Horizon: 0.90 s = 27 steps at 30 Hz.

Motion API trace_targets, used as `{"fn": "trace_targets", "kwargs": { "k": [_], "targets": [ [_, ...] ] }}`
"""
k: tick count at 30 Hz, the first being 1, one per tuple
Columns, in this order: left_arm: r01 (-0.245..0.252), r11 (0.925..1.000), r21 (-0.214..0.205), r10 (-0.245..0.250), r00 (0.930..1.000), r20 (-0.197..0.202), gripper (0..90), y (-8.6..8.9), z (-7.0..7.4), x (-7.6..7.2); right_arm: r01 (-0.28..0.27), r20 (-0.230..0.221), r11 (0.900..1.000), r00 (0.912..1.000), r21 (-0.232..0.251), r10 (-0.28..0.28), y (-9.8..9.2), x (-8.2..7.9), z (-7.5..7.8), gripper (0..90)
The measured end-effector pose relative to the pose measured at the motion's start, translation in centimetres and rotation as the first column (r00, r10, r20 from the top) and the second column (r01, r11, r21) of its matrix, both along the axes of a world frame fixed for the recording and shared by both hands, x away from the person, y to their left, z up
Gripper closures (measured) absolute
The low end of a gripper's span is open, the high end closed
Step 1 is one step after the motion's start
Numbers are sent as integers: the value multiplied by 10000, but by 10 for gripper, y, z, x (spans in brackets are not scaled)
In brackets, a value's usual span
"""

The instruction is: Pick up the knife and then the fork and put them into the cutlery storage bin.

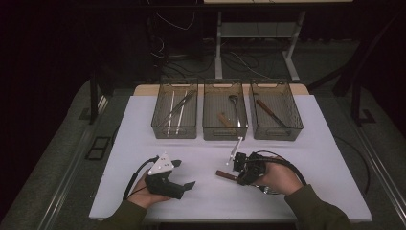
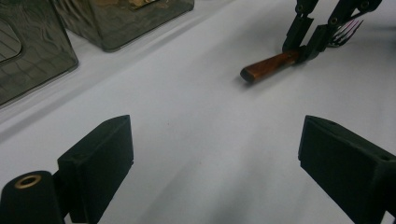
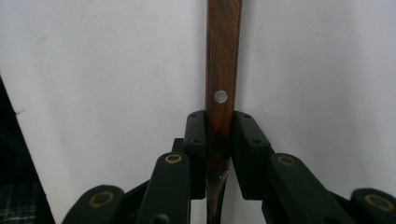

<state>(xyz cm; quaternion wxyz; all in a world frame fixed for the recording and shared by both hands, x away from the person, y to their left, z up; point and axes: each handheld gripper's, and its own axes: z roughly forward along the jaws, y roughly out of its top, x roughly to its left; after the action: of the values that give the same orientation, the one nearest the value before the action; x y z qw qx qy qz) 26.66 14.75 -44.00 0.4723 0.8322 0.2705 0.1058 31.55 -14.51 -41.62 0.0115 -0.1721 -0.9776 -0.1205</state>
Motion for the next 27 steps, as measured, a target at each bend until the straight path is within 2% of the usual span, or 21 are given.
{"fn": "trace_targets", "kwargs": {
  "k": [4, 6, 10, 12, 15, 20, 21, 22, 23, 24, 27],
  "targets": [
    [-11, 10000, -44, 11, 10000, 13, 89, 0, 0, 0, 490, -135, 9938, 9988, 998, -478, -16, 6, 6, 772],
    [-39, 10000, -44, 39, 10000, 3, 89, -1, 0, -1, 775, -202, 9851, 9970, 1533, -753, -25, 10, 10, 773],
    [-37, 10000, -40, 37, 10000, -12, 89, -1, 0, -1, 1272, -263, 9607, 9919, 2466, -1246, -42, 15, 16, 773],
    [-44, 10000, -59, 44, 10000, -27, 91, -1, 0, -1, 1738, -461, 9382, 9848, 2993, -1677, -51, 16, 19, 773],
    [-35, 10000, -60, 35, 10000, -17, 91, -1, 0, -1, 1971, -522, 9176, 9802, 3451, -1910, -60, 19, 23, 773],
    [-29, 10000, -67, 29, 10000, -22, 91, -1, -1, -1, 2273, -685, 8766, 9733, 4242, -2192, -73, 23, 28, 773],
    [-32, 10000, -67, 32, 10000, -20, 91, -1, -1, -1, 2392, -716, 8656, 9702, 4398, -2317, -76, 23, 29, 773],
    [-30, 10000, -60, 30, 10000, -29, 92, -1, 0, -1, 2389, -660, 8605, 9698, 4499, -2348, -78, 24, 30, 773],
    [-34, 10000, -68, 34, 10000, -20, 91, -1, 0, -1, 2508, -654, 8497, 9662, 4637, -2495, -80, 24, 31, 773],
    [-34, 10000, -54, 34, 10000, -20, 92, -1, 0, -1, 2566, -605, 8448, 9639, 4695, -2592, -82, 24, 32, 773],
    [-40, 10000, -67, 40, 10000, -18, 92, -1, 0, -1, 2759, -414, 8169, 9541, 5065, -2966, -88, 25, 36, 773]
  ]
}}
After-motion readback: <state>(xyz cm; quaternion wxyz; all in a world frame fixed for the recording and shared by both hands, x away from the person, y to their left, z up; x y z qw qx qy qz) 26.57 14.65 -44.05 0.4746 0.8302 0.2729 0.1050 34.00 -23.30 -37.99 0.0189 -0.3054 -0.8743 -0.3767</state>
